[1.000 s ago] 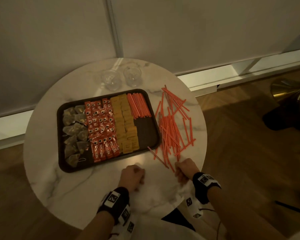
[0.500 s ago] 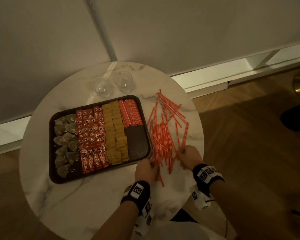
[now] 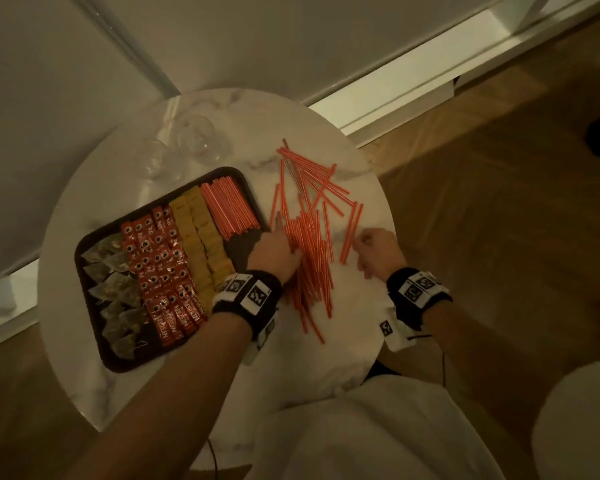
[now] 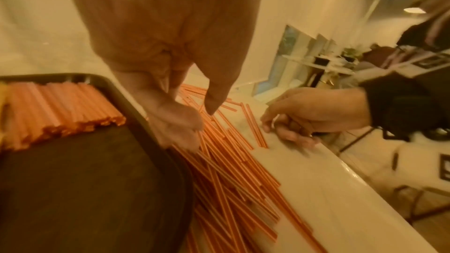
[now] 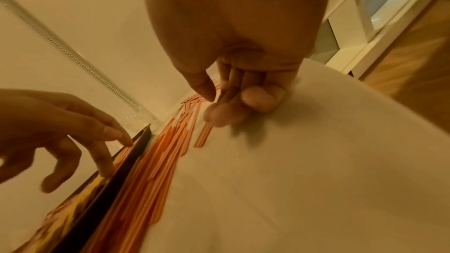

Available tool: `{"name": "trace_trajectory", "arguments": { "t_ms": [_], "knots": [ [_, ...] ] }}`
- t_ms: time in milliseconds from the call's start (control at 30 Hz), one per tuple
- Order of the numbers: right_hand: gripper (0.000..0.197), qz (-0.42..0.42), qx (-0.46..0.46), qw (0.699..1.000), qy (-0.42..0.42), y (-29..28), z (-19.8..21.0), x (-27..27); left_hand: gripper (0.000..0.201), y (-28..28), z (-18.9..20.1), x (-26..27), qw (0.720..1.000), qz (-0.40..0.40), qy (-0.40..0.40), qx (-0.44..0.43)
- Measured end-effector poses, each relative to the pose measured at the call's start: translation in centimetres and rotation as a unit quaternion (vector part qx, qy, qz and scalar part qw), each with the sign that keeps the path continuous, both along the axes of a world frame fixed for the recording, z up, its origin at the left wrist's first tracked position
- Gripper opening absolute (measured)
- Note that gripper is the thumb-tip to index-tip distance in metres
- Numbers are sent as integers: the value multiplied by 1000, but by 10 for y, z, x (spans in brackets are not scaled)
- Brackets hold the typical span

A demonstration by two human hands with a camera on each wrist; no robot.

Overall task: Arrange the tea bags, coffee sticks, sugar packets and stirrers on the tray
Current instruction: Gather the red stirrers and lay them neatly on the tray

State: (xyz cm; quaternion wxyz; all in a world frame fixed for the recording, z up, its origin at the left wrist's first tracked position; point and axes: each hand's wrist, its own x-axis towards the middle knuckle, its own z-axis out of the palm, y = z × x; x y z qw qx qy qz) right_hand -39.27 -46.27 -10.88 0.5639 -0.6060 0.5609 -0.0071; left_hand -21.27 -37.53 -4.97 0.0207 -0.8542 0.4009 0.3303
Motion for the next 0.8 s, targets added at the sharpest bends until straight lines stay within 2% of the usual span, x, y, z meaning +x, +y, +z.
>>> {"name": "trace_trajectory", "arguments": {
  "t_ms": [33, 67, 200, 300, 400, 467, 567, 700, 800],
  "knots": [
    [26, 1, 9, 1000, 4, -5, -1, 2, 57, -7, -2, -2, 1000, -15, 3, 15],
    [29, 8, 13, 1000, 9, -9, -2, 5, 60, -14, -4, -5, 999, -27, 6, 33],
    [35, 59, 16, 997, 36, -24, -2, 24, 49, -33, -24, -16, 995, -13, 44, 83],
    [42, 93, 24, 994, 46, -37, 1, 33, 67, -38, -32, -20, 993, 37, 69, 91],
    [43, 126, 24, 990, 51, -41, 2, 34, 86, -38, -34, -25, 995, 6, 39, 90],
    [42, 141, 26, 988, 56, -41, 2, 33, 81, -38, -36, -29, 998, 3, 26, 65],
    [39, 155, 35, 985, 61, -43, 1, 33, 60, -31, -44, -35, 999, 23, 33, 27],
    [35, 176, 26, 982, 65, -43, 2, 33, 72, -16, -44, -47, 998, 47, 33, 19],
    [33, 194, 23, 978, 67, -42, 3, 32, 70, -3, -42, -54, 997, 71, 20, 6]
  ]
}}
